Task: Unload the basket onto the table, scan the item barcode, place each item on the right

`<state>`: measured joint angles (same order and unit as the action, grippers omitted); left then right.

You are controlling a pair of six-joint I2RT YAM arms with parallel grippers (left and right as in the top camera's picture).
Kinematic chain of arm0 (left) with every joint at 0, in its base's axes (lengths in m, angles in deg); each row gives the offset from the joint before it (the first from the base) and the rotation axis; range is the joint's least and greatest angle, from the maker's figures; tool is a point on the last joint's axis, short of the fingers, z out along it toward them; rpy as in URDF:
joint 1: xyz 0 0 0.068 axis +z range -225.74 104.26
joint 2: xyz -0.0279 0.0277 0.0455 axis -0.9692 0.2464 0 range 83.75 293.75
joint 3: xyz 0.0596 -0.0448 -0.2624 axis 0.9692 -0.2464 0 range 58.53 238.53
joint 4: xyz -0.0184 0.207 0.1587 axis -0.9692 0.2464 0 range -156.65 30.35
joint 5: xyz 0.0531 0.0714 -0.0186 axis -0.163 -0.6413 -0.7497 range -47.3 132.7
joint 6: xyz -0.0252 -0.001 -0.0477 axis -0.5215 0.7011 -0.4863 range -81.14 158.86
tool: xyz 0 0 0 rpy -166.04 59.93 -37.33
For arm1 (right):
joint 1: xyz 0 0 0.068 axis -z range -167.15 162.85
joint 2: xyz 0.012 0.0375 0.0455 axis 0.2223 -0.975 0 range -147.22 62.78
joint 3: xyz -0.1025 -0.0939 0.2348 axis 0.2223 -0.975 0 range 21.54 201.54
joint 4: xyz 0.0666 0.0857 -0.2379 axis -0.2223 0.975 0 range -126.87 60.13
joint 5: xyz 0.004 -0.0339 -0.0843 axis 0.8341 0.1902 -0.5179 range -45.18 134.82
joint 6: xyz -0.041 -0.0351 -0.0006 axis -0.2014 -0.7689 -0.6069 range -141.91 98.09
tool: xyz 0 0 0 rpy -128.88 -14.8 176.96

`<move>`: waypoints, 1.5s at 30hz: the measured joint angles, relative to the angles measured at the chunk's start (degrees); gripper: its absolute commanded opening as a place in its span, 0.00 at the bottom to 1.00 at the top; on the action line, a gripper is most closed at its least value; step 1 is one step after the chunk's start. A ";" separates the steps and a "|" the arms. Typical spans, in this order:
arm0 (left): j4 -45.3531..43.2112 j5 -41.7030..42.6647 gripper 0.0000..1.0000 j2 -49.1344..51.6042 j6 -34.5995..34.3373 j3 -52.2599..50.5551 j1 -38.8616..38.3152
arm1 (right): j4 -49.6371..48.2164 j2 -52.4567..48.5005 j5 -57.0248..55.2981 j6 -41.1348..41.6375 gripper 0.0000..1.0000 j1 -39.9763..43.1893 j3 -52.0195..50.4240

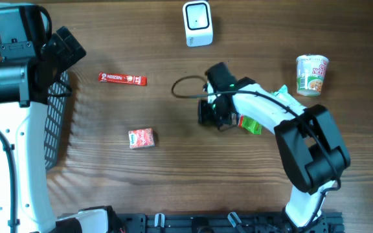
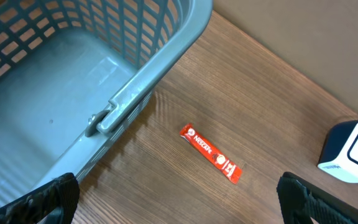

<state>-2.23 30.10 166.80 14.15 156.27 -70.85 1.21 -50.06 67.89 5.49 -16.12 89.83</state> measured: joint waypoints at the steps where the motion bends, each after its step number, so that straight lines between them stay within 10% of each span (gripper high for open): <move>1: -0.07 0.00 1.00 0.00 0.00 0.00 0.02 | 2.25 0.07 1.44 -2.12 0.27 -0.70 -0.02; 6: -0.09 0.00 1.00 0.00 0.00 0.00 0.00 | 5.05 8.52 -1.92 -6.56 0.35 -0.94 0.28; 9: -0.09 0.00 1.00 0.00 0.00 0.00 0.02 | 0.24 15.58 -13.51 -5.03 0.08 -0.87 1.86; 16: -0.13 0.00 1.00 0.00 0.00 0.00 0.00 | -10.34 7.87 -33.53 -1.29 0.05 7.74 2.12; 29: -0.09 0.00 1.00 0.00 0.00 0.00 0.00 | -5.35 3.39 -14.78 -1.03 0.16 -0.33 0.28; 35: -0.07 0.00 1.00 0.00 0.00 0.00 0.02 | 2.82 7.45 -12.96 -6.19 0.66 -1.60 2.19; 45: -0.09 -0.02 1.00 0.00 0.00 0.00 0.00 | 11.19 14.88 -20.37 -7.10 0.75 -1.31 -3.26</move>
<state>-2.31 30.08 166.80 14.15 156.27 -70.85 12.40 -35.18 47.51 -1.61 -17.44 86.58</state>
